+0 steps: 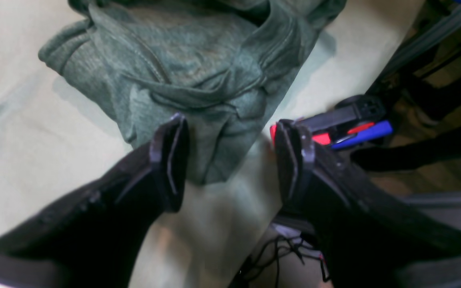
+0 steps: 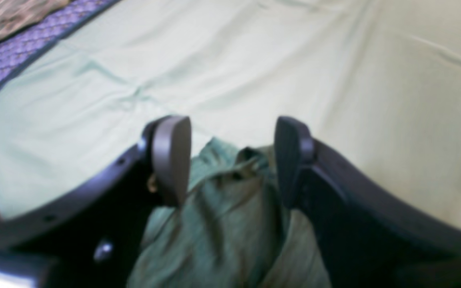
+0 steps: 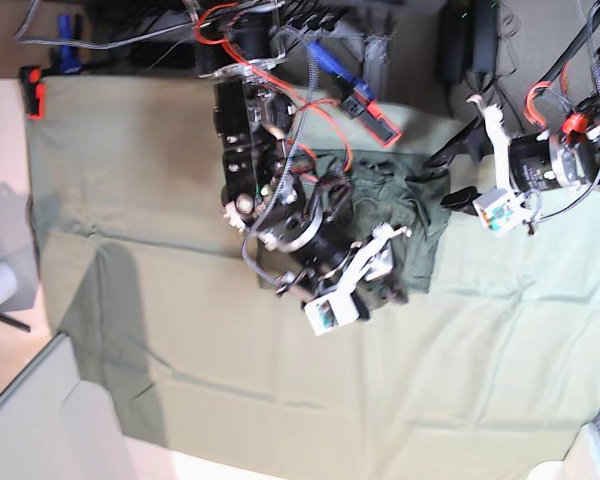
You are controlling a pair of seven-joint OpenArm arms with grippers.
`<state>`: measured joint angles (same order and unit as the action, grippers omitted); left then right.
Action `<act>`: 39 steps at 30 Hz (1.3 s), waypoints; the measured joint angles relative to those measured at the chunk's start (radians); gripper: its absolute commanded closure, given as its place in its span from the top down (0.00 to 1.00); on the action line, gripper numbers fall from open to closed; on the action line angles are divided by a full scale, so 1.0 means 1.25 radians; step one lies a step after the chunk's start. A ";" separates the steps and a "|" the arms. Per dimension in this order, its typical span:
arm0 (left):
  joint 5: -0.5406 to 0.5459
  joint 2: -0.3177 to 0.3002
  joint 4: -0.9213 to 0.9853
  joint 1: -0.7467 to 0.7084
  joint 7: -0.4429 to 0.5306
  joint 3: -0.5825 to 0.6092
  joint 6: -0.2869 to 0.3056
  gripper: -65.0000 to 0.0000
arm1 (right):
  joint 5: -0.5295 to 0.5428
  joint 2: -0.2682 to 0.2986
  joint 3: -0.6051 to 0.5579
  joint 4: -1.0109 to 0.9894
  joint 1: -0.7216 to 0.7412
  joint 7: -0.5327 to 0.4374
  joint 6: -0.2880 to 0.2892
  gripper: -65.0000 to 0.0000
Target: Fold the T-shirt properly
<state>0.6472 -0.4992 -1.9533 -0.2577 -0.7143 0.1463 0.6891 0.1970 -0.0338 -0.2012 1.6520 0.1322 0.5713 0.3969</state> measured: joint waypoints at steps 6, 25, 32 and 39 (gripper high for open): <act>0.002 -0.015 0.000 0.000 0.000 -0.007 0.000 0.57 | 0.019 0.034 0.000 0.026 -0.103 0.023 0.000 0.51; 0.027 -0.016 0.000 0.000 0.003 -0.065 0.000 0.57 | 0.009 0.031 -0.111 0.027 -0.177 -0.029 0.000 0.51; 0.028 -0.016 0.000 0.000 0.020 -0.065 0.000 0.53 | -0.032 0.030 -0.069 0.067 -0.082 -0.038 0.000 0.08; -0.004 -0.016 0.000 0.000 0.034 -0.065 0.000 0.00 | -0.096 0.029 0.110 0.049 0.002 -0.045 0.000 0.00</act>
<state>0.6426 -0.5186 -1.9533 -0.2573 -0.6716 0.0650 0.6895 0.0769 0.0025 -0.0643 1.7126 0.1341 0.5148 0.3965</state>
